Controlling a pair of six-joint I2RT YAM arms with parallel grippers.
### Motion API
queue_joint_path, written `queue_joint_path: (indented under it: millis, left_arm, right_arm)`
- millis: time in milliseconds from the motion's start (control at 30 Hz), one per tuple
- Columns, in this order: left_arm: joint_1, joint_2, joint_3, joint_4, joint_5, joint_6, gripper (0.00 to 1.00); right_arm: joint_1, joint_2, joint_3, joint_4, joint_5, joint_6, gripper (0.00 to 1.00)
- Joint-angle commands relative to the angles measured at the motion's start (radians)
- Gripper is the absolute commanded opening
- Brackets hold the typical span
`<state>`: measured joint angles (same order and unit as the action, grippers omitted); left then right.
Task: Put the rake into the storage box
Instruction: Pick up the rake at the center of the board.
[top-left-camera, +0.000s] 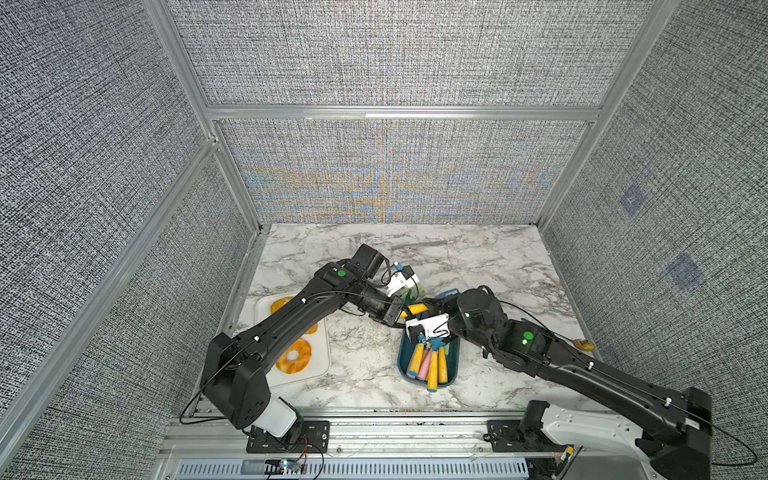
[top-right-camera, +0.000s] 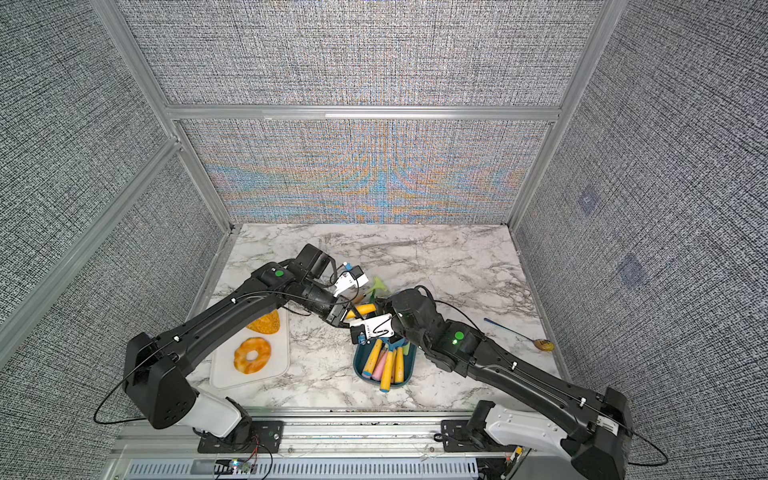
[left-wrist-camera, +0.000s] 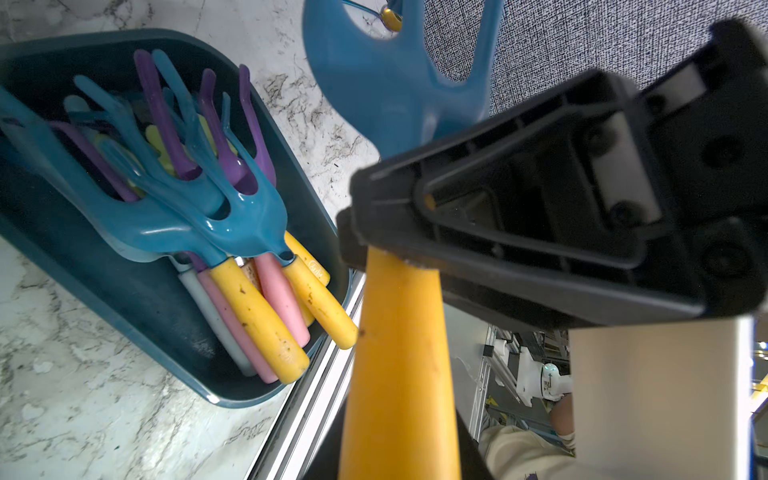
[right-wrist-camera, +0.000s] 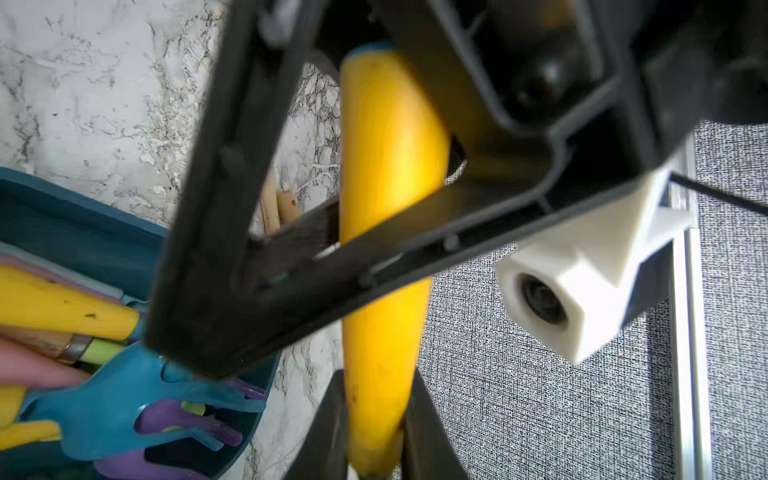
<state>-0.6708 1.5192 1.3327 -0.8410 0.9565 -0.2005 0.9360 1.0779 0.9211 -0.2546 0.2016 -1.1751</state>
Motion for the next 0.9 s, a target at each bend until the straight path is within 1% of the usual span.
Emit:
queue_joint_path:
  millis: [0,33,67,133,233,267,333,400,433,500,600,633,700,733,800,867]
  left_arm:
    - [0.002,-0.028,-0.006,0.012,-0.09,-0.03,0.0]
    - [0.002,-0.044,-0.018,0.019,-0.136,-0.058,0.0]
    - [0.003,-0.061,-0.035,0.039,-0.17,-0.088,0.0]
    - [0.002,-0.109,-0.085,0.1,-0.248,-0.165,0.0]
    - [-0.005,-0.178,-0.168,0.206,-0.374,-0.272,0.0]
    - [-0.011,-0.199,-0.191,0.231,-0.421,-0.296,0.0]
    - [-0.03,-0.239,-0.241,0.297,-0.513,-0.356,0.0]
    - [-0.057,-0.278,-0.289,0.375,-0.581,-0.401,0.0]
    - [-0.075,-0.297,-0.309,0.405,-0.636,-0.418,0.0]
    - [-0.104,-0.328,-0.345,0.465,-0.707,-0.444,0.0]
    - [-0.151,-0.376,-0.421,0.597,-0.792,-0.486,0.0]
    - [-0.171,-0.388,-0.449,0.648,-0.81,-0.498,0.0]
    - [-0.212,-0.398,-0.489,0.733,-0.84,-0.508,0.0]
    - [-0.237,-0.398,-0.501,0.76,-0.864,-0.508,0.0]
    - [-0.279,-0.4,-0.527,0.811,-0.896,-0.507,0.0]
    - [-0.319,-0.401,-0.547,0.848,-0.925,-0.507,0.0]
  right_arm:
    - [-0.041,0.022,0.074,-0.019,-0.05,0.238,0.45]
    - [-0.063,0.033,0.112,-0.046,-0.063,0.334,0.51]
    - [-0.079,0.04,0.136,-0.075,-0.073,0.398,0.54]
    - [-0.093,0.039,0.171,-0.117,-0.076,0.577,0.62]
    - [-0.117,0.005,0.189,-0.161,-0.085,0.835,0.68]
    - [-0.132,-0.012,0.188,-0.167,-0.092,0.921,0.73]
    - [-0.159,-0.055,0.174,-0.168,-0.141,1.113,0.75]
    - [-0.188,-0.106,0.147,-0.157,-0.236,1.269,0.79]
    - [-0.205,-0.131,0.13,-0.142,-0.281,1.341,0.81]
    - [-0.236,-0.173,0.078,-0.084,-0.388,1.482,0.81]
    - [-0.272,-0.192,-0.007,0.013,-0.485,1.743,0.81]
    - [-0.28,-0.178,-0.023,0.029,-0.496,1.832,0.85]
    - [-0.288,-0.152,-0.05,0.085,-0.555,1.927,0.88]
    - [-0.289,-0.147,-0.072,0.138,-0.566,1.985,0.89]
    - [-0.293,-0.145,-0.151,0.261,-0.589,2.11,0.9]
    - [-0.291,-0.139,-0.185,0.329,-0.568,2.214,0.88]
